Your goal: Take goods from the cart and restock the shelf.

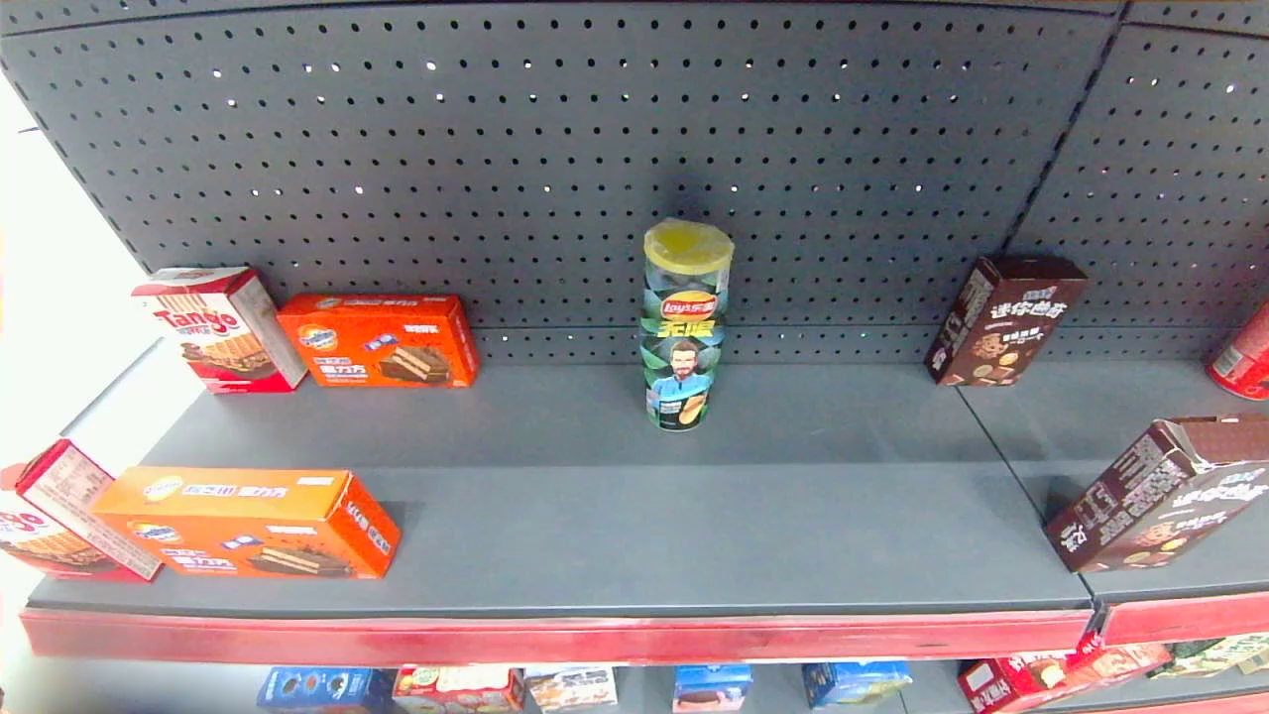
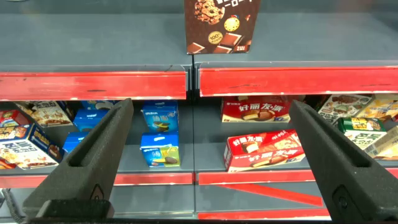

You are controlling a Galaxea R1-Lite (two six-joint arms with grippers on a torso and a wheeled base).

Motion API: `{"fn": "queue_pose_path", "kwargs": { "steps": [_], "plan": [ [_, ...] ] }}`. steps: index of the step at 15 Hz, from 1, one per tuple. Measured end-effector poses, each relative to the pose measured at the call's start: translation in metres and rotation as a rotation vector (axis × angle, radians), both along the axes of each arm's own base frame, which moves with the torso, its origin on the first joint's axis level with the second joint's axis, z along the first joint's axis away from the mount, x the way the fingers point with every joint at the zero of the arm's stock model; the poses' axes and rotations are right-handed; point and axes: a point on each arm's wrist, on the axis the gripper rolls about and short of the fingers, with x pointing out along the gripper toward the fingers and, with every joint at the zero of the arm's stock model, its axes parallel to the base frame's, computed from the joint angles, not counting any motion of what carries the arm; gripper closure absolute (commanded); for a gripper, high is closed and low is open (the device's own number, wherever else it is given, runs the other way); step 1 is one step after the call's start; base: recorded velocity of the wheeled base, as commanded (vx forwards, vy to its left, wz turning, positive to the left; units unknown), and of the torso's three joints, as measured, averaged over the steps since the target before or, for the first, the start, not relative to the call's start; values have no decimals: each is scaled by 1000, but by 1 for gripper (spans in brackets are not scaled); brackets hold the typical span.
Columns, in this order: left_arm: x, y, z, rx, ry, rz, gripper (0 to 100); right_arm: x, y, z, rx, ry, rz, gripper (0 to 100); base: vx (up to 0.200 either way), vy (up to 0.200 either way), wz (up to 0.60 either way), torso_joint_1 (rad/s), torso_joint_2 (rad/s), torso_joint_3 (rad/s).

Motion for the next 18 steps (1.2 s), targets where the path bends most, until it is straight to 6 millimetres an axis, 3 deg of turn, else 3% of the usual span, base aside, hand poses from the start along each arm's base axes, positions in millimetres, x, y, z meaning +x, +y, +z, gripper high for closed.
{"fn": "queue_pose_path", "kwargs": {
  "steps": [18],
  "plan": [
    [0, 0, 0, 0, 0, -2, 0, 0, 0, 0, 3, 0, -5, 0, 0, 0, 33, 0, 0, 0]
  ]
}}
